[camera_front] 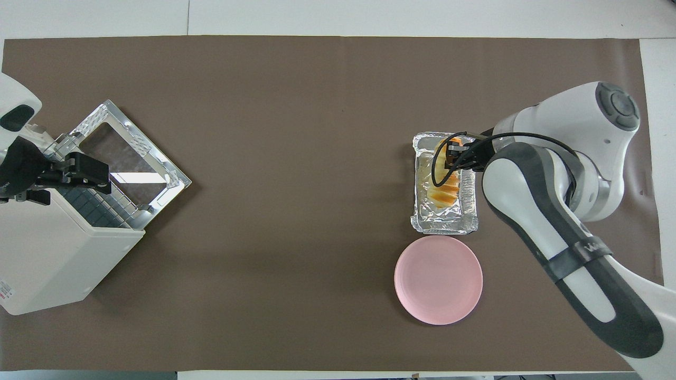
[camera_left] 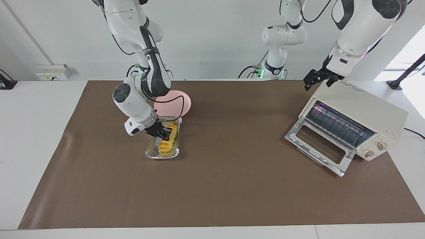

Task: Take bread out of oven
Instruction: 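Grasp the bread roll in the tray with the right gripper, then carry the bread roll onto the pink plate with the right gripper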

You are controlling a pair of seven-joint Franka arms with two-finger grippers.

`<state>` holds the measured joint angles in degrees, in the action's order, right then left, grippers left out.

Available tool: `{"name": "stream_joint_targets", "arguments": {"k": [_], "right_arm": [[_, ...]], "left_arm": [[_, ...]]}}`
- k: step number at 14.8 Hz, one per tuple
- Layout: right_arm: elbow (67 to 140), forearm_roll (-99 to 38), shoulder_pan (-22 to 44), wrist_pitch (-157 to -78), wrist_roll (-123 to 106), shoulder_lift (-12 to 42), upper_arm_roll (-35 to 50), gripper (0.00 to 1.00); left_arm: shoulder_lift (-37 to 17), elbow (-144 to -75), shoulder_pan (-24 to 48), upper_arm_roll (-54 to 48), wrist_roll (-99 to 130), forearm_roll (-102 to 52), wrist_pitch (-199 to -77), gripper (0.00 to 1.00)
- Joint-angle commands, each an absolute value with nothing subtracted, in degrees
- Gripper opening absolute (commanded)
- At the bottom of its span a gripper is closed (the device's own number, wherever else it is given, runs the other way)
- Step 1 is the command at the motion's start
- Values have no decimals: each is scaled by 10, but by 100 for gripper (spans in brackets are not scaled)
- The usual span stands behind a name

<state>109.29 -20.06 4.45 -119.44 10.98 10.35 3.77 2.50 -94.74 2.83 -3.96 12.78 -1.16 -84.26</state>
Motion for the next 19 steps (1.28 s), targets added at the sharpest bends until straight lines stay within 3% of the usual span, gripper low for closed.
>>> {"name": "stream_joint_targets", "arguments": {"k": [1,6,10,14,19], "right_arm": [[1118,-186,34,-1124,133,42,41,0],[1292,-167,64,-1100,166,-117,44,0],[1416,-167,101,-1133,170,-188,48,0],[1485,-167,122,-1191,178,-204,49,0],[1521,-167,158,-1288,178,-164,49,0]], "left_arm": [[33,-953,25,-40,127,-17,-848,100],[33,-954,25,-40,127,-17,-848,100],[33,-954,25,-40,127,-17,-848,100],[33,-953,25,-40,127,-17,-848,100],[33,-954,25,-40,127,-17,-848,100]]}}
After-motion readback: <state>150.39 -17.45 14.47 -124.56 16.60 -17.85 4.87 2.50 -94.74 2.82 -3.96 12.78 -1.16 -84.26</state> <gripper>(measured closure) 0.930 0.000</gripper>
